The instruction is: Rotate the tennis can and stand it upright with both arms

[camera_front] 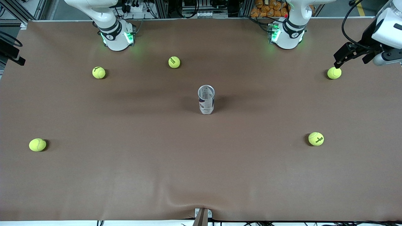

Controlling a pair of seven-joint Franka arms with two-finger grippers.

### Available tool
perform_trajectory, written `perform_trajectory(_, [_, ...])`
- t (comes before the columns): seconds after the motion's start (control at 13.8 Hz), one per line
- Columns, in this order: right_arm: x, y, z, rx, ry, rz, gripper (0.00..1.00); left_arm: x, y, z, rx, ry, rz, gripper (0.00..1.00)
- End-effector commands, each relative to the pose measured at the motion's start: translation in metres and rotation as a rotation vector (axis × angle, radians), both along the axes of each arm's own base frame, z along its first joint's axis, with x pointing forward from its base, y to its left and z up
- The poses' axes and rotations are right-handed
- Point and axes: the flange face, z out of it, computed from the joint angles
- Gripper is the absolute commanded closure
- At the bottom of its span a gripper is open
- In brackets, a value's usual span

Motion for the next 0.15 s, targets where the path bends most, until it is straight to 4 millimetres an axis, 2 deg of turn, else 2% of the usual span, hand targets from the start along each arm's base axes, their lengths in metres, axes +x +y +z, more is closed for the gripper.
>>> perform_trajectory(0.0, [-0.0032,-0.0020,0.0053,-0.006,-0.001,0.005,0.00,0.0017,0.0022,0.0045,-0.018,0.017,-0.007,0.00])
perform_trajectory(0.07, [-0.0032,-0.0018,0.0053,-0.004,-0.001,0.005,0.00,0.0016,0.0031,0.0044,-0.018,0.019,-0.005,0.00])
